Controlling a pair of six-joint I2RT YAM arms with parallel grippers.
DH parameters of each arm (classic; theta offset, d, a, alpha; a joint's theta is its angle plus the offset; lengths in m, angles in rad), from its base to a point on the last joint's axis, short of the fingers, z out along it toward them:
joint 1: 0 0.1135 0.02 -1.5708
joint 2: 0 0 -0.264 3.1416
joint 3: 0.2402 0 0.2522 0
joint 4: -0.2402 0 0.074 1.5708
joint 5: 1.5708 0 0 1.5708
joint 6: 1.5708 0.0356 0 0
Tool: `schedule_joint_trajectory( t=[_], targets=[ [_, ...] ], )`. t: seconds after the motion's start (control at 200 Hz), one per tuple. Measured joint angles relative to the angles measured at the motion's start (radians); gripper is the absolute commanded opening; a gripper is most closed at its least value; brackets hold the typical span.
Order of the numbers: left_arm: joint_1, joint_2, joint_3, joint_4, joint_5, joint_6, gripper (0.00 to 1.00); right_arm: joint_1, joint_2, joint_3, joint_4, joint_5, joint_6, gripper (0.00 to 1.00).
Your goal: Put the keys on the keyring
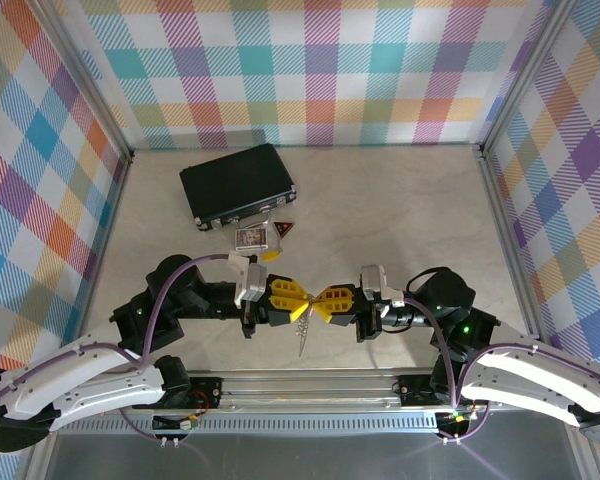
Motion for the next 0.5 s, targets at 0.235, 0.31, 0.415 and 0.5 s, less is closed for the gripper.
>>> schedule_joint_trajectory(
  t=[0.235, 0.31, 0.415, 0.5],
  targets=[
    [0.000, 0.012, 0.000, 0.021, 0.018, -0.010, 0.08, 0.000, 0.000, -0.001, 0.002, 0.000, 0.000, 0.00],
    [0.000, 0.011, 0.000, 0.026, 0.020, -0.018, 0.02, 0.000, 0.002, -0.001, 0.009, 0.000, 0.000, 0.00],
    [0.000, 0.011, 0.000, 0.029, 0.022, -0.020, 0.00, 0.000, 0.002, -0.003, 0.015, 0.000, 0.000, 0.00],
    [0.000, 0.011, 0.000, 0.029, 0.021, -0.019, 0.00, 0.000, 0.002, -0.003, 0.014, 0.000, 0.000, 0.09]
  ],
)
